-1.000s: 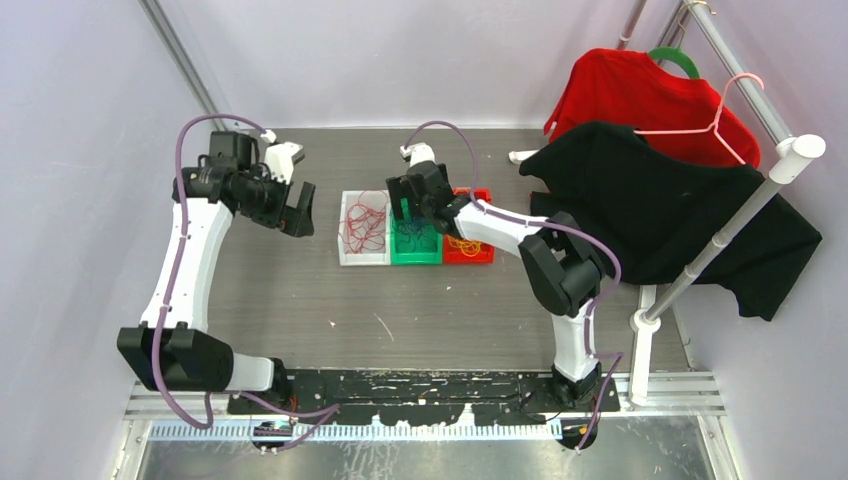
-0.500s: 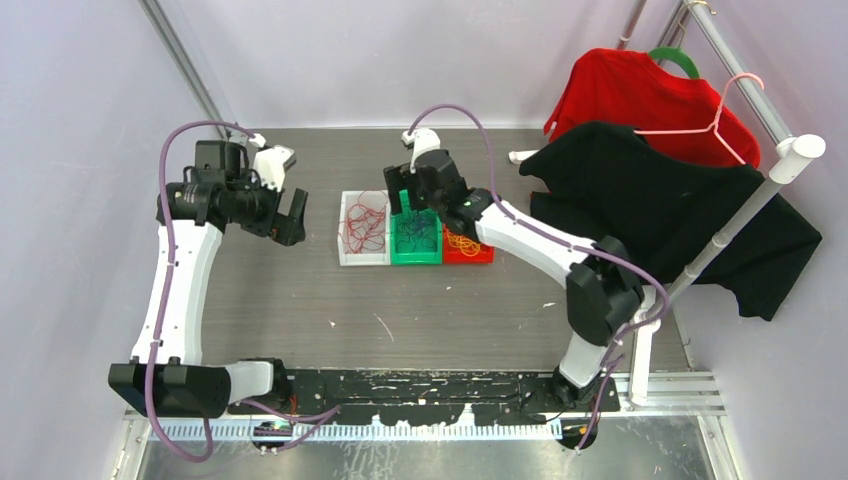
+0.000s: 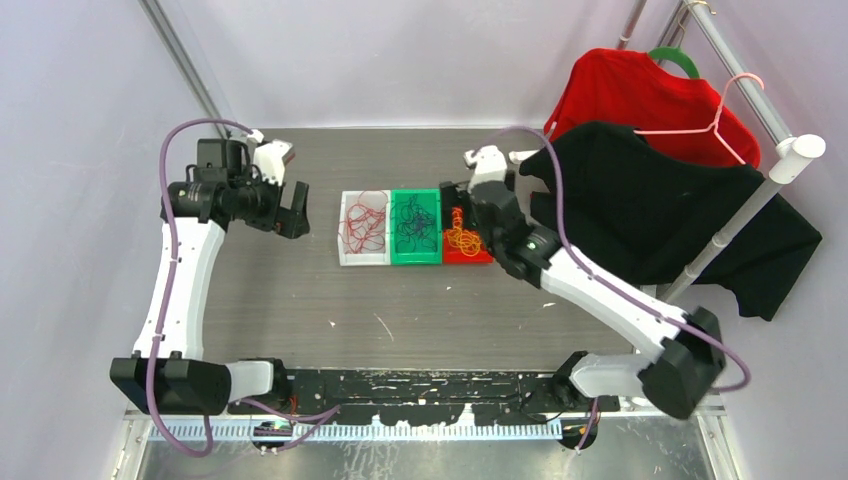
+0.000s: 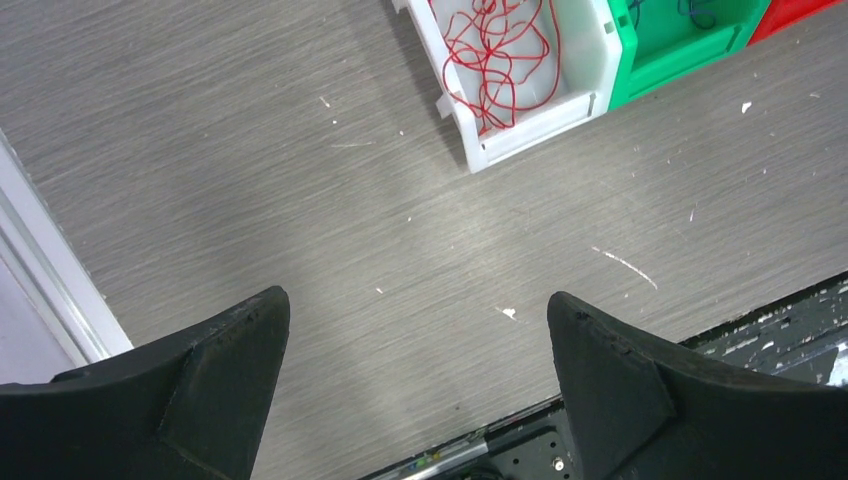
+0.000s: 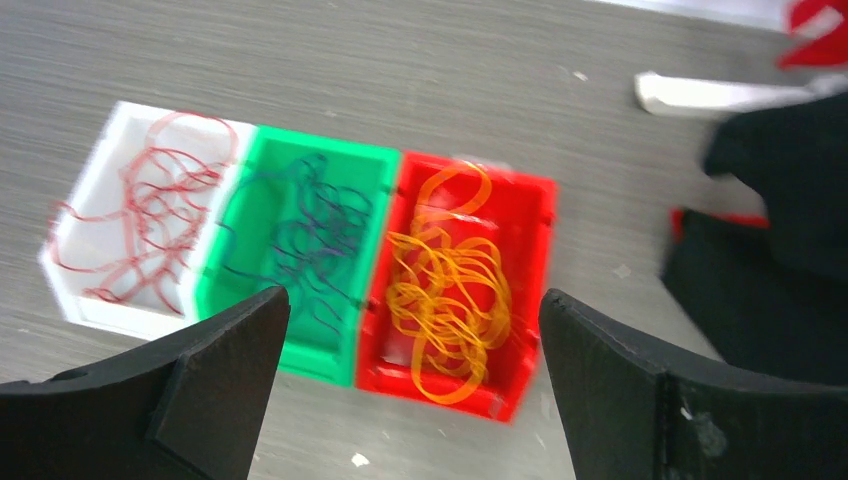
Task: Untangle the cables
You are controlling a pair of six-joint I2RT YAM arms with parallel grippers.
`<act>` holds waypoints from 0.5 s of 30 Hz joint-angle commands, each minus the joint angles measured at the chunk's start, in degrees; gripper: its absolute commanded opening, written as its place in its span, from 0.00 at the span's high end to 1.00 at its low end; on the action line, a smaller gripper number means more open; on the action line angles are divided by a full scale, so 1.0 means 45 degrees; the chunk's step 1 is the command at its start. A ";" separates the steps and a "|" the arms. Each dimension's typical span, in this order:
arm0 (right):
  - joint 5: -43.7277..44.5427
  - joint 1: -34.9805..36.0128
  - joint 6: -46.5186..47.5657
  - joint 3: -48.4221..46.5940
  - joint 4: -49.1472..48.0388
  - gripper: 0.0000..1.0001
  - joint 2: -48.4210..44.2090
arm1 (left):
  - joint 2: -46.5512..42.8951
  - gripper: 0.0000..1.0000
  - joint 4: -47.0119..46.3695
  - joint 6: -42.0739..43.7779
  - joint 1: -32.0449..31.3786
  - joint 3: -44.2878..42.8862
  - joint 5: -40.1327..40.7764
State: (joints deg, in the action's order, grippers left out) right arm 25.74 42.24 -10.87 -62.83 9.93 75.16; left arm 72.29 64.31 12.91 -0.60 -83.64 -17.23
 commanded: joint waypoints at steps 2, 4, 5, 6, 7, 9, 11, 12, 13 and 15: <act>0.3085 -0.0319 0.0102 0.2597 -0.0331 0.00 -0.3486 | -0.0649 0.01 -0.2552 -0.0416 0.0182 0.1411 -0.0598; 0.3946 -0.0657 0.0233 0.3528 -0.0546 0.00 -0.4892 | -0.0809 0.00 -0.3642 -0.0542 0.0254 0.2291 -0.0477; 0.4263 -0.0893 0.0359 0.3900 -0.0586 0.00 -0.5406 | -0.0869 0.01 -0.4321 -0.0575 0.0295 0.2726 -0.0421; 0.4581 -0.1103 0.0543 0.4330 -0.0704 0.00 -0.5829 | -0.0918 0.00 -0.4891 -0.0624 0.0369 0.3214 -0.0361; 0.4953 -0.1298 0.0742 0.4752 -0.0906 0.00 -0.6219 | -0.0983 0.01 -0.5475 -0.0664 0.0434 0.3708 -0.0276; 0.5712 -0.1639 0.1148 0.5546 -0.1471 0.00 -0.6755 | -0.1075 0.00 -0.6783 -0.0834 0.0597 0.4687 -0.0130; 0.6099 -0.2104 0.1513 0.6170 -0.2000 0.00 -0.7011 | -0.1165 0.00 -0.8161 -0.1069 0.0860 0.5824 -0.0125; 0.6329 -0.2387 0.1627 0.6445 -0.2318 0.00 -0.7021 | -0.1202 0.00 -0.8919 -0.1208 0.0974 0.6405 -0.0109; 0.6610 -0.2713 0.1624 0.6689 -0.2595 0.00 -0.6963 | -0.1260 0.00 -0.9875 -0.1325 0.1071 0.6985 -0.0071; 0.6789 -0.3506 0.1388 0.7213 -0.3119 0.00 -0.6847 | -0.1349 0.00 -1.1876 -0.1583 0.1181 0.8393 0.0000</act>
State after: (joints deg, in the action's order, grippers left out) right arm 50.22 31.00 -5.89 -33.56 3.77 43.40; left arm 68.66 32.05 8.84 3.29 -53.52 -17.85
